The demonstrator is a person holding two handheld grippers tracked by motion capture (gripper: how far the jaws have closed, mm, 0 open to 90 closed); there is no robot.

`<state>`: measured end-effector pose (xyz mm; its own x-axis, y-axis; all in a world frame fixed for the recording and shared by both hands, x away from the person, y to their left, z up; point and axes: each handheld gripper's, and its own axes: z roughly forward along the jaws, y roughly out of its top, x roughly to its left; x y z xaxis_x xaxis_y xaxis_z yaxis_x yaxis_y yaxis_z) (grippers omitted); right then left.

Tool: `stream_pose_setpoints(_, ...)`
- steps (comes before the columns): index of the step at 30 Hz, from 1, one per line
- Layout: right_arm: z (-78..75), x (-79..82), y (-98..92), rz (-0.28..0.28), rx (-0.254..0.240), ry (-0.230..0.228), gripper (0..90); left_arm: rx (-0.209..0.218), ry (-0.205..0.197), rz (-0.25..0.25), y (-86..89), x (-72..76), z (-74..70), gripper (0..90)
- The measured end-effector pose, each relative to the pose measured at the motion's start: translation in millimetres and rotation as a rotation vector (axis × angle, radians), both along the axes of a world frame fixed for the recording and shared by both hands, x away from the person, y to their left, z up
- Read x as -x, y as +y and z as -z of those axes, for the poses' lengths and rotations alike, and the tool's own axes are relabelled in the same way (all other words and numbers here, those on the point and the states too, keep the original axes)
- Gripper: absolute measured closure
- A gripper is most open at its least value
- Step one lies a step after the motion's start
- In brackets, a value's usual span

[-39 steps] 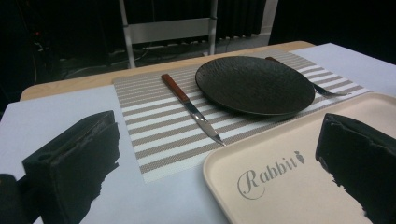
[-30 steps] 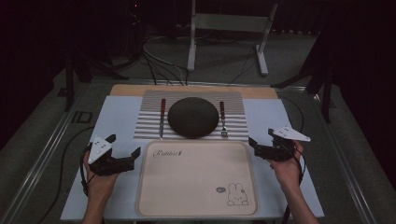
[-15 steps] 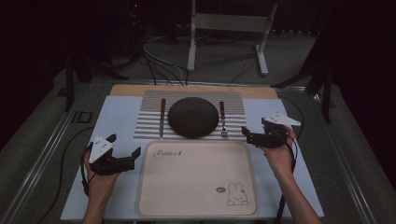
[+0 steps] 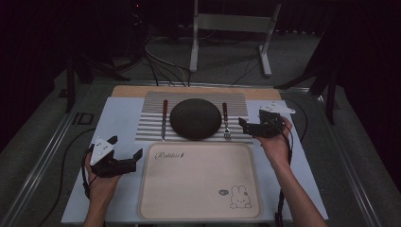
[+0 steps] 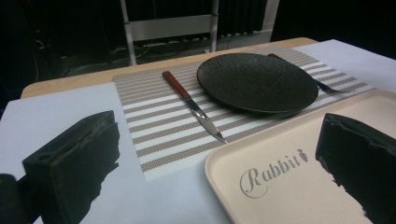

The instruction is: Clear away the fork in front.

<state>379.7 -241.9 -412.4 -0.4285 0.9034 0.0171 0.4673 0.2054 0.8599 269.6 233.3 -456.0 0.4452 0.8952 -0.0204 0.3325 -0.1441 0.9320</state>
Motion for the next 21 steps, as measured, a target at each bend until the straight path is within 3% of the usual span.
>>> stream_pose_setpoints(21, -12.3, -47.8, 21.8, 0.044, 0.04, 0.018, 11.0, 0.0, 0.001, -0.007, 0.4, -1.7, 0.9, 0.2)
